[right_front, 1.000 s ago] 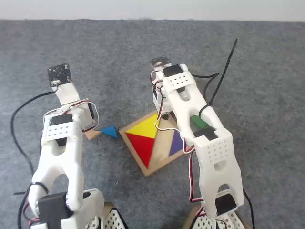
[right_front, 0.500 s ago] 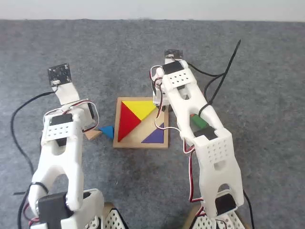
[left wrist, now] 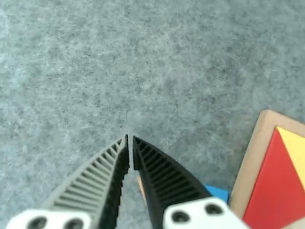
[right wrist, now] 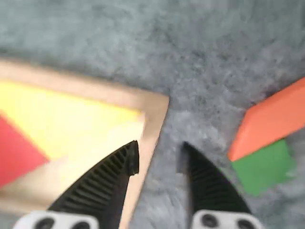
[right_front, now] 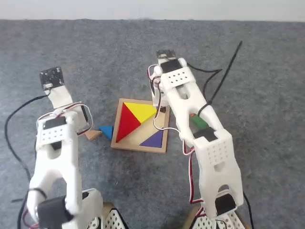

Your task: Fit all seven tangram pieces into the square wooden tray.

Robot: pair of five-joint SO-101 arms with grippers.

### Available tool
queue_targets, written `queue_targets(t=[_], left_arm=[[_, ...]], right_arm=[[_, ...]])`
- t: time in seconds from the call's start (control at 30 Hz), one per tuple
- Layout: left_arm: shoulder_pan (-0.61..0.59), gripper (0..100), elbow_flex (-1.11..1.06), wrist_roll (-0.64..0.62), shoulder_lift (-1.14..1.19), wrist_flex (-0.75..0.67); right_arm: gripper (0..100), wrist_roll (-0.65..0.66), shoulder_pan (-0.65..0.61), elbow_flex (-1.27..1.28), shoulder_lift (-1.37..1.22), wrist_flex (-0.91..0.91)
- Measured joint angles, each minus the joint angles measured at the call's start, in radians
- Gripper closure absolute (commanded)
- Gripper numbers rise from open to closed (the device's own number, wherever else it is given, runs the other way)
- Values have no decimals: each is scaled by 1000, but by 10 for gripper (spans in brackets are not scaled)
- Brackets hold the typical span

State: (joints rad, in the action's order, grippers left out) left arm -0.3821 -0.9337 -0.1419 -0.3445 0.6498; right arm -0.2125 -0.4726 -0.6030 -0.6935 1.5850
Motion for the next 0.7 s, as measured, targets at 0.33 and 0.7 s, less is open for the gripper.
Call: queue_targets(t=[0.33, 0.7], left_arm=[[-129, 987, -256, 63, -497, 63], [18, 878, -321, 187, -732, 333]], right_arm=[[783, 256, 26, -17, 275, 169], [783, 499, 3, 454, 677, 143]])
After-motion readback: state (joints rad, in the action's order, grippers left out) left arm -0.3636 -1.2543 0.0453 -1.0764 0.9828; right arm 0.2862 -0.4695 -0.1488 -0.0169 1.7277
